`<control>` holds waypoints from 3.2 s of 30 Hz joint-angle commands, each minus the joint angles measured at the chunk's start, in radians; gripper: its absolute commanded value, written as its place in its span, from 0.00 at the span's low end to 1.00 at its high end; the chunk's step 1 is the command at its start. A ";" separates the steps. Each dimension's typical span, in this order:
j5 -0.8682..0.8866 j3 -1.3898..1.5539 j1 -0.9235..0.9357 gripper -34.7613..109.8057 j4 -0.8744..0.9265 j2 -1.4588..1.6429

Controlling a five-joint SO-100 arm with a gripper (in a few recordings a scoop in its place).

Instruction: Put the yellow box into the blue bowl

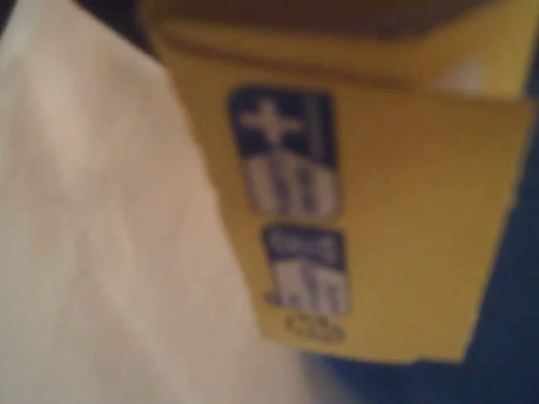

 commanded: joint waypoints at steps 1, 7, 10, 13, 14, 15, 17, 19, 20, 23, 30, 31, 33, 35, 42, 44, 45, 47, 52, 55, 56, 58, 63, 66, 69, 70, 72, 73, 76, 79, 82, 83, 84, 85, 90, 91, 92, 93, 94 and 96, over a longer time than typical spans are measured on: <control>-0.015 -0.077 0.041 0.24 -0.002 -0.002; -0.015 -0.077 0.054 0.24 -0.012 -0.029; -0.015 -0.077 0.054 0.25 -0.012 -0.032; -0.015 -0.077 0.054 0.25 -0.012 -0.034; -0.015 -0.077 0.054 0.25 -0.012 -0.034; -0.015 -0.077 0.054 0.25 -0.012 -0.034; -0.015 -0.077 0.054 0.25 -0.012 -0.034; -0.015 -0.077 0.054 0.25 -0.012 -0.034; -0.015 -0.077 0.054 0.25 -0.011 -0.034; -0.017 -0.077 0.054 0.25 -0.009 -0.034; -0.017 -0.077 0.054 0.32 -0.012 -0.032; -0.017 -0.077 0.054 0.34 -0.012 -0.032; -0.017 -0.077 0.054 0.38 -0.012 -0.032; -0.017 -0.077 0.055 0.40 -0.009 -0.031; -0.017 -0.077 0.055 0.41 -0.006 -0.026; -0.017 -0.077 0.055 0.41 -0.006 -0.025; -0.017 -0.077 0.055 0.41 -0.006 -0.025; -0.017 -0.077 0.055 0.40 -0.006 -0.025; -0.017 -0.077 0.055 0.40 -0.006 -0.023; -0.017 -0.077 0.055 0.39 -0.003 -0.020; -0.017 -0.077 0.055 0.39 -0.002 -0.020; -0.017 -0.077 0.055 0.36 -0.002 -0.020; -0.017 -0.077 0.055 0.25 -0.002 -0.017; -0.017 -0.078 0.055 0.23 0.000 -0.015; -0.018 -0.078 0.055 0.25 0.000 0.021; -0.018 -0.078 0.055 0.25 0.000 0.044; -0.020 -0.078 0.043 0.24 0.000 0.095; -0.021 -0.078 0.040 0.24 0.002 0.120; -0.071 -0.071 0.029 0.24 0.002 0.193; -0.137 -0.063 -0.008 0.24 0.002 0.272; -0.190 -0.063 -0.034 0.24 0.002 0.356; -0.204 -0.061 -0.040 0.24 0.003 0.385; -0.216 -0.061 -0.051 0.24 0.003 0.413; -0.230 -0.061 -0.063 0.24 0.003 0.442; -0.291 -0.060 -0.104 0.24 0.043 0.586; -0.299 -0.060 -0.117 0.24 0.066 0.615; -0.304 -0.060 -0.132 0.24 0.094 0.646; -0.307 -0.060 -0.153 0.24 0.126 0.678; -0.308 -0.060 -0.173 0.24 0.160 0.709; -0.308 -0.060 -0.215 0.24 0.229 0.772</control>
